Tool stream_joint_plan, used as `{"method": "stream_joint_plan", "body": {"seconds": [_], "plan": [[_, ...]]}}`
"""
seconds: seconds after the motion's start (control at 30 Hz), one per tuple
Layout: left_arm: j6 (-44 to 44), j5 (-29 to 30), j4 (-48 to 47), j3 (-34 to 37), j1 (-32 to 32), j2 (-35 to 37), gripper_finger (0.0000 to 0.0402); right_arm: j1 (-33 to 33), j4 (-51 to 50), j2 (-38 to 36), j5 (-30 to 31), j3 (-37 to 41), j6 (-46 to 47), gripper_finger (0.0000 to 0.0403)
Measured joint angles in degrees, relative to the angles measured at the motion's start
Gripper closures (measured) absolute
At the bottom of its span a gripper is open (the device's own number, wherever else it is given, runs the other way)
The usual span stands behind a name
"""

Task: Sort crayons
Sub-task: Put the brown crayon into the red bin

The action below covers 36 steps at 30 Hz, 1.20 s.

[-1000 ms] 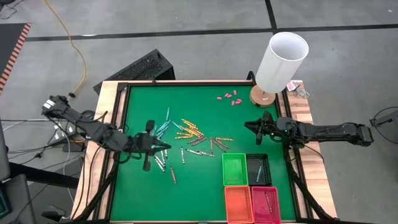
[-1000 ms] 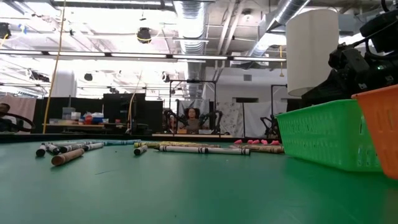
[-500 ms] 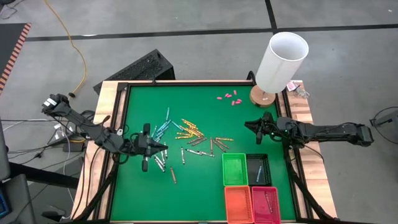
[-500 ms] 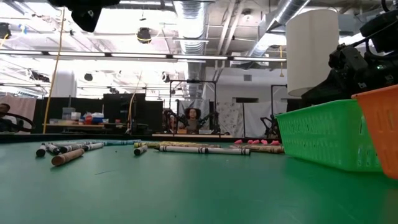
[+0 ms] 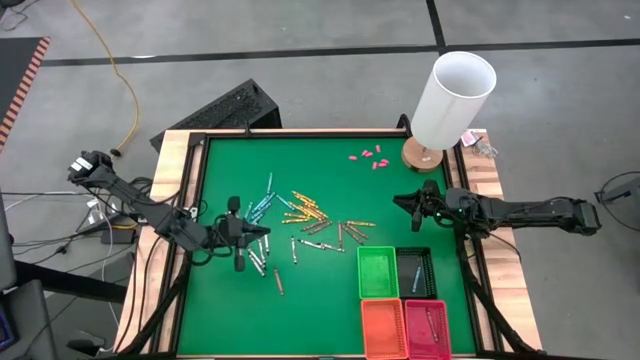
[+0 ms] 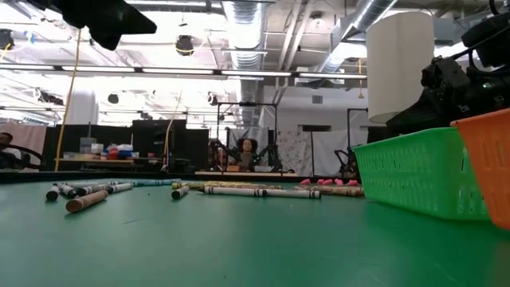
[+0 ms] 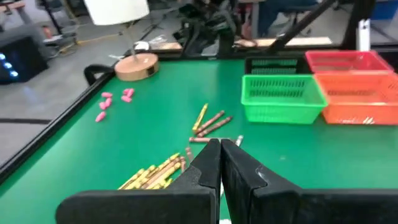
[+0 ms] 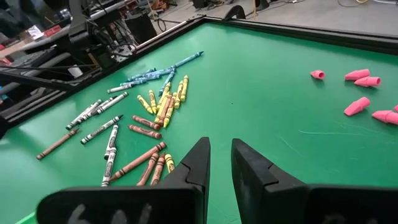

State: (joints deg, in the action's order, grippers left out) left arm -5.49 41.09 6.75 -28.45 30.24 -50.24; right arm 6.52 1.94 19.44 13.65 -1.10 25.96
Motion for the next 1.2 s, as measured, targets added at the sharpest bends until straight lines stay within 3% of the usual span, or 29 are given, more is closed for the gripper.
{"method": "stream_joint_plan", "body": {"seconds": [0.17,0.3,0.43,0.6,1.0,1.2], "plan": [[-9.11,-0.04,-11.32,0.02,-3.01,-2.04,0.0401,0.0,0.01,0.0,-0.01,0.0,0.18,0.0335],[-13.76,-8.41,-14.01,-0.02,-6.76,-4.65,0.0401,-0.01,0.01,0.0,-0.02,0.0,0.66,0.0335],[-7.93,-23.01,-12.51,0.01,-7.04,-10.24,0.0401,-0.04,0.01,0.0,-0.07,0.0,0.66,0.0335],[-0.91,-28.88,-5.7,0.01,-6.19,-16.02,0.0394,-0.07,-0.01,0.01,-1.42,0.0,0.72,0.0335],[7.67,-32.46,-3.37,-0.06,-6.34,-17.44,0.0262,-0.12,-0.39,0.0,-3.94,0.0,0.49,0.0335],[14.52,-34.72,-2.86,-0.06,-6.62,-17.44,0.0236,-0.11,0.21,0.0,-4.59,-0.02,0.87,0.0335]]}}
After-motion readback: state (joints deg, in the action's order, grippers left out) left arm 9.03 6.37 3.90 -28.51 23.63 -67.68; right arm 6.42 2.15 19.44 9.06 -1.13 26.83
